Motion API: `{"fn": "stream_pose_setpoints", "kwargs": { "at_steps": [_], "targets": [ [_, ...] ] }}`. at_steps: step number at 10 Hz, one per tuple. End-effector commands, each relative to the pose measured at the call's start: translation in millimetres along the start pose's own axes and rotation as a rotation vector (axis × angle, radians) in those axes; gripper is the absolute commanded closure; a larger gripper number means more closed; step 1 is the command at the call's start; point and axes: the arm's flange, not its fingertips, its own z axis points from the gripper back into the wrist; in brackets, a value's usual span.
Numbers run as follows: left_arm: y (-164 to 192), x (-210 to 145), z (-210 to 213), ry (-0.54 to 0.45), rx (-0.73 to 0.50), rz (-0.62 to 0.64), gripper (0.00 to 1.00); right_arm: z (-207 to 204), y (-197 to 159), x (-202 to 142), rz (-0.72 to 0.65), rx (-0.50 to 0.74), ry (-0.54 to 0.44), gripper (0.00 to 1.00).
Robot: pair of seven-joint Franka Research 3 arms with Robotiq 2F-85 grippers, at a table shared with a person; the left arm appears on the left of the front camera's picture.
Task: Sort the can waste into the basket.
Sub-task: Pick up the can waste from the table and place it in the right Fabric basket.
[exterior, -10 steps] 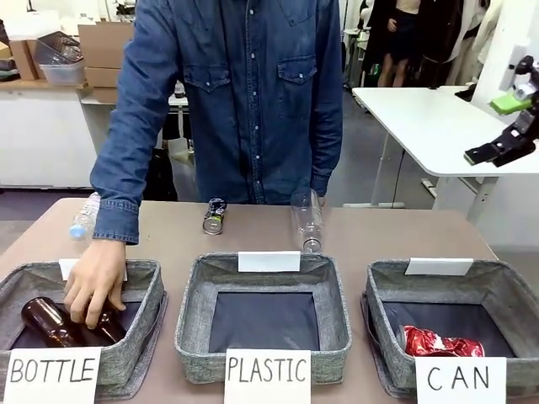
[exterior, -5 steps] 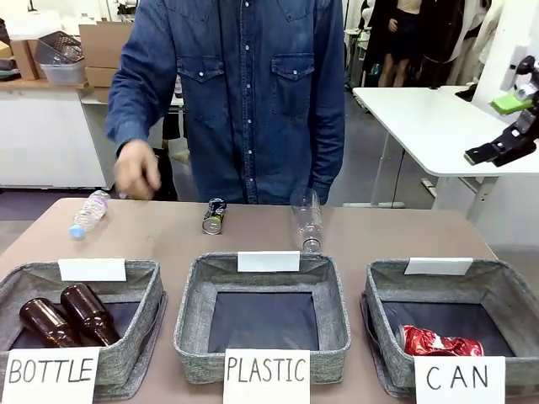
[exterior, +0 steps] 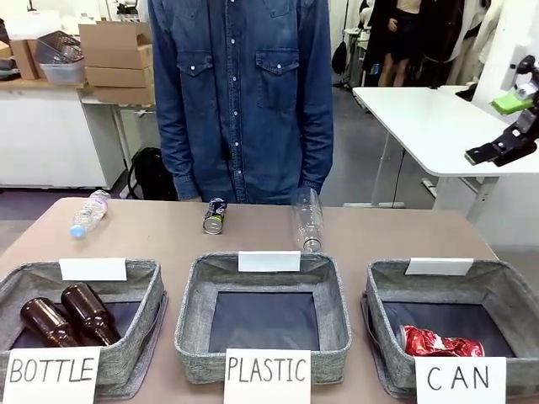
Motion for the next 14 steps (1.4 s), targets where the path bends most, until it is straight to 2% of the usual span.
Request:
{"fn": "stream_pose_setpoints", "kwargs": {
  "at_steps": [1, 2, 4, 6, 8, 9, 10, 12, 13, 14],
  "targets": [
    [32.4, 26.1, -71.6, 0.088, 0.289, 0.017, 0.0, 4.4, 0.9, -0.6, 0.018, -0.003, 0.013, 0.0],
    [53.5, 36.0, -109.9, 0.196, 0.242, 0.048, 0.0, 4.4, 0.9, -0.6, 0.018, -0.003, 0.013, 0.0],
    [92.9, 29.9, -193.4, 0.456, 0.256, 0.123, 0.0, 4.4, 0.9, -0.6, 0.018, -0.003, 0.013, 0.0],
    [98.1, 5.7, -282.5, 0.575, 0.244, 0.163, 0.0, 4.4, 0.9, -0.6, 0.018, -0.003, 0.013, 0.0],
    [85.4, -16.4, -354.2, 0.63, 0.288, 0.142, 0.0, 4.4, 0.9, -0.6, 0.018, -0.003, 0.013, 0.0],
    [84.9, -23.9, -363.0, 0.608, 0.252, 0.191, 0.0, 4.4, 0.9, -0.6, 0.018, -0.003, 0.013, 0.0],
    [90.4, -18.5, -348.5, 0.619, 0.229, 0.144, 0.0, 4.4, 0.9, -0.6, 0.018, -0.003, 0.013, 0.0],
    [90.4, -18.5, -348.5, 0.619, 0.229, 0.144, 0.0, 4.4, 0.9, -0.6, 0.018, -0.003, 0.013, 0.0],
    [86.3, -23.2, -367.5, 0.623, 0.227, 0.159, 0.0, 4.4, 0.9, -0.6, 0.018, -0.003, 0.013, 0.0],
    [81.0, -30.0, -390.4, 0.514, 0.388, 0.296, 0.0, 4.4, 0.9, -0.6, 0.018, -0.003, 0.013, 0.0]
  ]
}}
